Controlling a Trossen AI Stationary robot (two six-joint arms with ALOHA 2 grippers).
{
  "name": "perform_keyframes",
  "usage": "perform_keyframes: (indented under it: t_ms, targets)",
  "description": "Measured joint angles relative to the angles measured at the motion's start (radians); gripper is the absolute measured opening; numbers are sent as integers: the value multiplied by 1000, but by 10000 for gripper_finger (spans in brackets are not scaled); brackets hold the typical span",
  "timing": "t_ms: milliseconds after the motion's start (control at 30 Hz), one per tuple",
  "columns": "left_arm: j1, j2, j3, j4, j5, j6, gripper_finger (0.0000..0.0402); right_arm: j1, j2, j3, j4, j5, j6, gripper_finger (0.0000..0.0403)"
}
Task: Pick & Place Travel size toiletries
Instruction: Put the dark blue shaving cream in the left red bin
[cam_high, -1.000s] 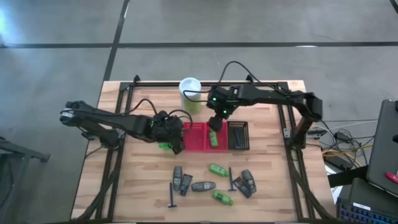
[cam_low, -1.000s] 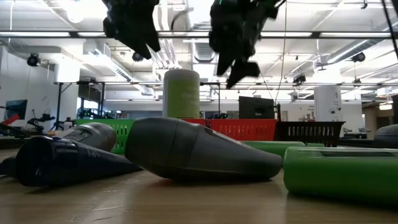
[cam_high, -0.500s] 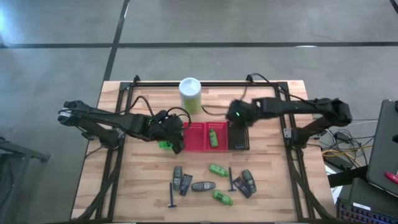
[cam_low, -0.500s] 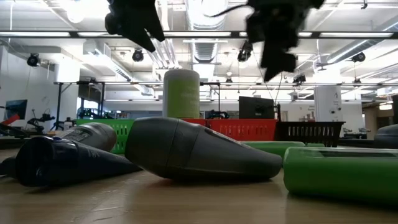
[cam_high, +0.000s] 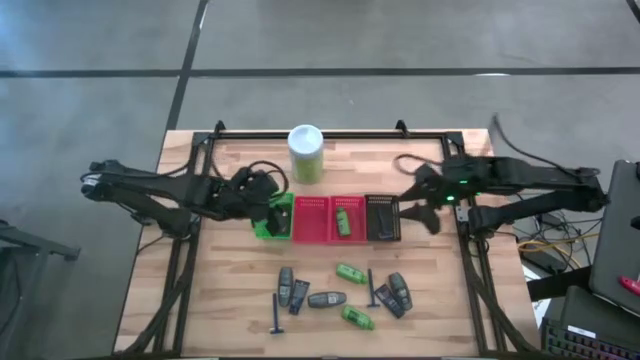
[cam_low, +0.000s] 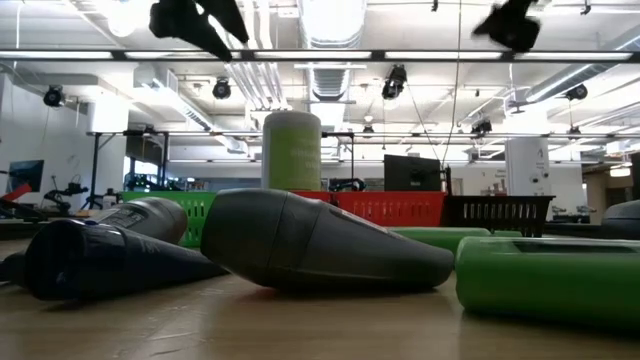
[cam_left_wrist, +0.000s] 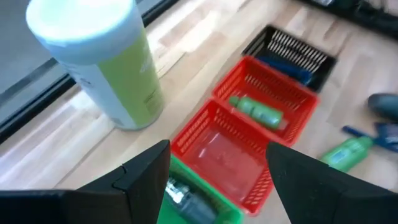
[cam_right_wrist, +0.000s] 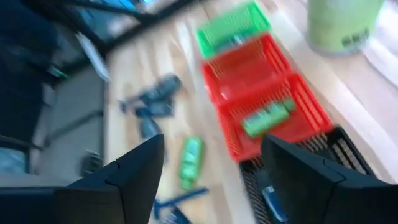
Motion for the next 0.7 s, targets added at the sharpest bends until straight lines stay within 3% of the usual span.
perform_keyframes:
  t_ms: [167, 300, 500, 700]
  targets:
    - [6, -33, 0, 69, 1, 45, 271, -1, -114, -17, 47, 11, -16, 283]
    - [42, -44, 0, 134, 128, 62, 271, -2, -177, -74, 82, -23, -77, 297]
    - [72, -20, 0, 206, 192, 133, 271, -3, -309, -320, 445, -203, -42, 316]
    - [84, 1, -1, 327, 193, 150, 271, -3, -434, -500, 565, -207, -56, 335]
